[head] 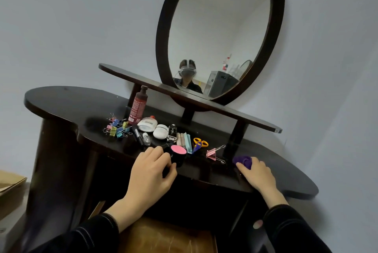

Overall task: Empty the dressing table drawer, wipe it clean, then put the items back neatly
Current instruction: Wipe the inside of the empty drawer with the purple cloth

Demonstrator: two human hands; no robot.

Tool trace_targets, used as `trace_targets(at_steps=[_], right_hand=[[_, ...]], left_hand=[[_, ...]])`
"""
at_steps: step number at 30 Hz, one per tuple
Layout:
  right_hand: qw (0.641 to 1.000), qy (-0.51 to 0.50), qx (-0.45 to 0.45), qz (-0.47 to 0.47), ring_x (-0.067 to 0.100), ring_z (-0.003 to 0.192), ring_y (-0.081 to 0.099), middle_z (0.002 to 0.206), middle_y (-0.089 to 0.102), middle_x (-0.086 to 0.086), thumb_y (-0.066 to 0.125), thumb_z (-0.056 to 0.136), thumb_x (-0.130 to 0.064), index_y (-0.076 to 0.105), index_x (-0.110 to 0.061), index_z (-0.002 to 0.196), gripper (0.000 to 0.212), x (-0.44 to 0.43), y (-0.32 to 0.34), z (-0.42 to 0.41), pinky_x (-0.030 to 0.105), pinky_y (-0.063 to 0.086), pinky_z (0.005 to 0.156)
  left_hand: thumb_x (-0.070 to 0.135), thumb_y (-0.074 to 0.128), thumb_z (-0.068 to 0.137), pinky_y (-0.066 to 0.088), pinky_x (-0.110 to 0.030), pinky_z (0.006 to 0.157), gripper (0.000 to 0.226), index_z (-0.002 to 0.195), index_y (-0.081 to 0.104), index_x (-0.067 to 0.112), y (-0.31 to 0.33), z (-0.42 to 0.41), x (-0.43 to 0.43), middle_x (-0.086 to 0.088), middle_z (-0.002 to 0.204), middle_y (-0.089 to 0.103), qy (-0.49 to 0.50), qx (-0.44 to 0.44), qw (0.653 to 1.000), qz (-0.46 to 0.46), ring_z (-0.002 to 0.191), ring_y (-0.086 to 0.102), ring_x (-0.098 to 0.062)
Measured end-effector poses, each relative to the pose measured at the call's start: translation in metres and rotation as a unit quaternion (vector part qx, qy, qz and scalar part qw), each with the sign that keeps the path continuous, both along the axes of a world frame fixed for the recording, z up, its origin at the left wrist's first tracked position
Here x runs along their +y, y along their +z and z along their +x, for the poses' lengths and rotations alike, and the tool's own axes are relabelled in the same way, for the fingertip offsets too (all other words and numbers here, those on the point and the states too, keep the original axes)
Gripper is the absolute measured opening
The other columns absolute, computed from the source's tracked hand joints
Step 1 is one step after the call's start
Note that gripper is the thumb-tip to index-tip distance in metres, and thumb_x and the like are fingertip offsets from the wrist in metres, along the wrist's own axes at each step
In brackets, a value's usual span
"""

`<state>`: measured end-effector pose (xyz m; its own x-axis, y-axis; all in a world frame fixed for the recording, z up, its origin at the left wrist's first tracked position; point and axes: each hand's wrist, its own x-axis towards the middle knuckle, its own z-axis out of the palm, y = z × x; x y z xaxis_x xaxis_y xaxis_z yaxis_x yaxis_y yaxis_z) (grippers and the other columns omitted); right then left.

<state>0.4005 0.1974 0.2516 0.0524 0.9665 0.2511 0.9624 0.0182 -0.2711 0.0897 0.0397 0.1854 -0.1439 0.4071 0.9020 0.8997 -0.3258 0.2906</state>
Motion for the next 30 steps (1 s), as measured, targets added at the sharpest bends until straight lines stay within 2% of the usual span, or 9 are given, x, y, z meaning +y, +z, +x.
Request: trace_targets(at_steps=[3, 6, 9, 11, 13, 17, 22, 25, 30], right_hand=[[0.994, -0.006, 0.007, 0.11, 0.033, 0.11, 0.058, 0.12, 0.062, 0.008, 0.061, 0.096, -0.047, 0.055, -0.018, 0.132, 0.047, -0.009, -0.011, -0.004, 0.037, 0.048, 0.08], [0.973, 0.032, 0.181, 0.136, 0.027, 0.098, 0.063, 0.107, 0.068, 0.002, 0.071, 0.092, -0.026, 0.06, -0.019, 0.119, 0.03, -0.041, -0.008, -0.001, 0.035, 0.047, 0.076], [0.884, 0.149, 0.434, 0.095, 0.024, 0.09, 0.073, 0.097, 0.076, 0.006, 0.075, 0.089, -0.011, 0.068, -0.015, 0.113, 0.025, -0.092, 0.004, -0.004, 0.032, 0.057, 0.072], [0.851, 0.23, 0.469, 0.054, 0.019, 0.08, 0.075, 0.092, 0.078, 0.005, 0.078, 0.087, -0.013, 0.072, -0.022, 0.108, 0.024, -0.132, 0.008, -0.011, 0.023, 0.054, 0.057], [0.82, 0.305, 0.484, 0.001, 0.016, 0.074, 0.074, 0.09, 0.077, 0.007, 0.082, 0.079, -0.013, 0.072, -0.018, 0.108, 0.031, -0.164, -0.001, -0.026, 0.019, 0.052, 0.053], [0.804, 0.36, 0.456, -0.123, 0.012, 0.073, 0.07, 0.088, 0.074, 0.008, 0.081, 0.07, -0.012, 0.063, -0.007, 0.11, 0.044, -0.197, -0.038, -0.066, 0.019, 0.051, 0.056], [0.875, 0.346, 0.318, -0.117, 0.006, 0.082, 0.066, 0.093, 0.067, -0.008, 0.076, 0.063, -0.035, 0.054, -0.036, 0.102, 0.045, -0.209, -0.106, -0.116, 0.025, 0.055, 0.07], [0.893, 0.344, 0.241, -0.161, 0.004, 0.096, 0.062, 0.109, 0.059, -0.018, 0.072, 0.07, -0.042, 0.043, -0.05, 0.111, 0.051, -0.217, -0.158, -0.137, 0.021, 0.055, 0.074], [0.775, 0.323, 0.397, -0.371, -0.006, 0.11, 0.063, 0.116, 0.066, -0.028, 0.075, 0.077, -0.066, 0.059, -0.06, 0.116, 0.042, -0.216, -0.201, -0.15, 0.02, 0.054, 0.09]], left_hand=[[0.031, 0.058, 0.088, 0.041, -0.038, 0.06, 0.024, 0.071, 0.048, 0.016, 0.001, 0.003, -0.005, 0.004, 0.078, 0.046, -0.008, -0.005, 1.0, -0.011, 0.076, 0.052, -0.021], [0.03, 0.057, 0.088, 0.045, -0.04, 0.066, 0.024, 0.072, 0.051, 0.014, 0.004, 0.009, -0.019, 0.003, 0.08, 0.051, -0.029, -0.027, 0.999, -0.038, 0.091, 0.06, -0.026], [0.022, 0.069, 0.088, 0.048, -0.039, 0.071, 0.025, 0.069, 0.055, 0.018, 0.009, 0.013, -0.042, 0.007, 0.077, 0.05, -0.066, -0.068, 0.993, -0.076, 0.093, 0.06, -0.02], [0.024, 0.071, 0.089, 0.05, -0.038, 0.07, 0.021, 0.071, 0.058, 0.025, 0.012, 0.016, -0.061, 0.009, 0.078, 0.055, -0.133, -0.11, 0.978, -0.118, 0.084, 0.058, -0.012], [0.029, 0.069, 0.091, 0.055, -0.039, 0.072, 0.005, 0.087, 0.066, 0.029, 0.01, 0.023, -0.079, 0.008, 0.093, 0.063, -0.263, -0.206, 0.928, -0.167, 0.088, 0.063, -0.013], [0.052, 0.067, 0.088, 0.06, -0.043, 0.087, 0.044, 0.128, 0.06, 0.037, -0.013, 0.034, -0.101, 0.004, 0.124, 0.063, -0.398, -0.331, 0.79, -0.327, 0.105, 0.068, -0.014], [0.069, 0.059, 0.086, 0.059, -0.043, 0.085, 0.057, 0.127, 0.064, 0.03, -0.08, 0.024, -0.106, -0.009, 0.118, 0.069, -0.426, -0.489, 0.579, -0.494, 0.102, 0.072, -0.03], [0.053, 0.056, 0.097, 0.059, -0.04, 0.073, 0.052, 0.122, 0.063, 0.009, -0.116, 0.011, -0.109, -0.015, 0.1, 0.07, -0.383, -0.524, 0.563, -0.511, 0.082, 0.069, -0.03], [0.03, 0.054, 0.104, 0.058, -0.035, 0.07, 0.034, 0.119, 0.06, 0.001, -0.147, -0.021, -0.109, -0.018, 0.104, 0.073, -0.295, -0.503, 0.589, -0.559, 0.087, 0.072, -0.029]])
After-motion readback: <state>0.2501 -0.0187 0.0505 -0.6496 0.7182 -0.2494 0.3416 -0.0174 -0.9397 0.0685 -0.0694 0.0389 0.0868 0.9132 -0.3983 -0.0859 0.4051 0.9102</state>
